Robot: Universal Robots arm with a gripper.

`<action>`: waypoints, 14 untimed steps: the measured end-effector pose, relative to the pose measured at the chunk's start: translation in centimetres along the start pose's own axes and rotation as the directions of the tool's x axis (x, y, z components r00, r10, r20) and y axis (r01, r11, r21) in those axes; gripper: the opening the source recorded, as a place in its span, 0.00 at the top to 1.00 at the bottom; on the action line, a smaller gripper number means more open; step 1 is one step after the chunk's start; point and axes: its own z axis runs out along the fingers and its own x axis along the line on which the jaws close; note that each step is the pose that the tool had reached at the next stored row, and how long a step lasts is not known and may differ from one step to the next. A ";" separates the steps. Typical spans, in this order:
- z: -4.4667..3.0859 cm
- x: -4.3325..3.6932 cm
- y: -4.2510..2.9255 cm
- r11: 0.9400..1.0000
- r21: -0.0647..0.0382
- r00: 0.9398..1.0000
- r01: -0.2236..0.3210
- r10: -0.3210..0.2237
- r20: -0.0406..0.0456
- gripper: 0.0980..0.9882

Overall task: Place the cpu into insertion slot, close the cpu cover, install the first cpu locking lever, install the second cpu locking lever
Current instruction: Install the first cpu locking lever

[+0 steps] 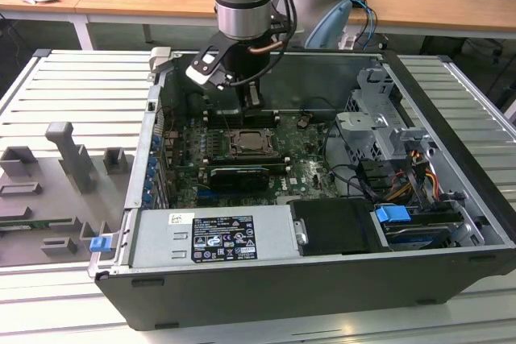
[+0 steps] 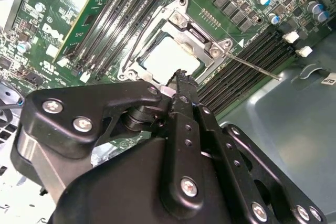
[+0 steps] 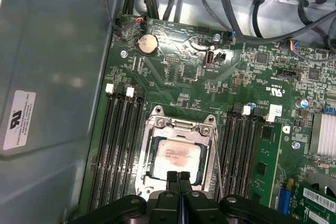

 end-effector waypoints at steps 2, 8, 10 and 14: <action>0.00 0.00 0.00 1.000 0.000 1.000 0.015 -0.015 -0.001 0.99; 0.00 0.00 0.00 0.997 -0.001 0.997 0.077 -0.077 -0.006 0.99; 0.00 0.00 0.00 0.992 -0.001 0.992 0.125 -0.125 -0.011 0.99; 0.00 0.00 0.00 0.989 -0.002 0.989 0.150 -0.150 -0.013 0.99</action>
